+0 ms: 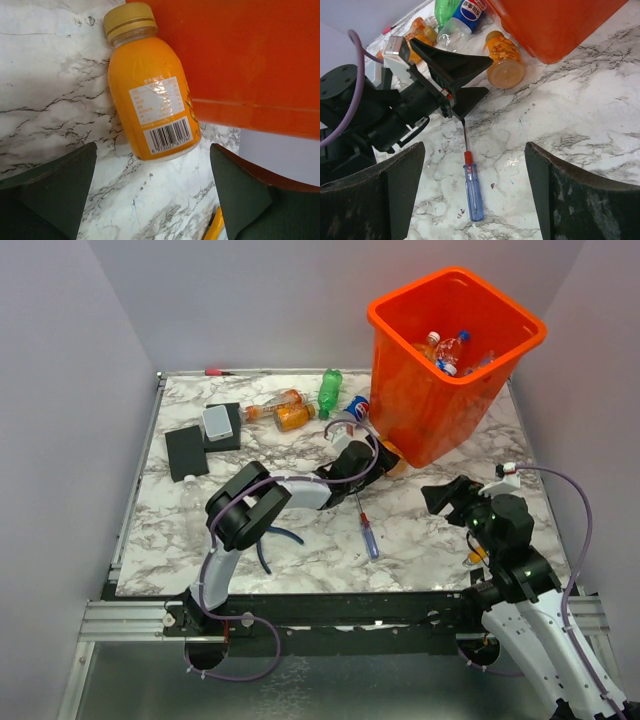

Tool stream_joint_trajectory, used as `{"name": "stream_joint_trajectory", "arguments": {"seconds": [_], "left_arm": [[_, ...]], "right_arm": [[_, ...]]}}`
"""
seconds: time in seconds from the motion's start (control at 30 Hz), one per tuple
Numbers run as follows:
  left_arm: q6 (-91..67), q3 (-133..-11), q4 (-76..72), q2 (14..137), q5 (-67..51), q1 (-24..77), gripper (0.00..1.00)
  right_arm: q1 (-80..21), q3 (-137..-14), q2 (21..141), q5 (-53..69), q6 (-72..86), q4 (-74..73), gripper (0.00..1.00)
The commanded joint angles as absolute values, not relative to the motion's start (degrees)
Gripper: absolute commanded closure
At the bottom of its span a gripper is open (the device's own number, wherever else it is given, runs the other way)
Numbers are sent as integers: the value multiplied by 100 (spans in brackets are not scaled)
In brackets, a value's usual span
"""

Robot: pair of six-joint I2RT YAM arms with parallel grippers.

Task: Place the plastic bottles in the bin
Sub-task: Pick up the plastic bottle at the center of the board.

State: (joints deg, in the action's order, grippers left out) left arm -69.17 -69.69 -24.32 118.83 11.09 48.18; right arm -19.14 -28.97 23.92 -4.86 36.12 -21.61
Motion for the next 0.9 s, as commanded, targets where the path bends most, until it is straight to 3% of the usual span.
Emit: {"name": "stream_joint_trajectory", "arguments": {"seconds": [0.0, 0.37, 0.67, 0.87], "left_arm": [[-7264, -7409, -2491, 12223, 1085, 4759, 6], [-7462, -7899, -1970, 12755, 979, 4667, 17], [-7198, -7448, -2540, 12495, 975, 4650, 42], [-6793, -6912, -2914, 11865, 834, 4601, 65]], "right_arm": [[-1928, -3045, 2294, -585, 3576, -2375, 16], [-1928, -3138, 2359, -682, 3359, -2373, 16], [-1931, -3175, 2409, -642, 3409, -2337, 16], [-1931, -3322, 2433, -520, 3392, -2410, 16]]}}
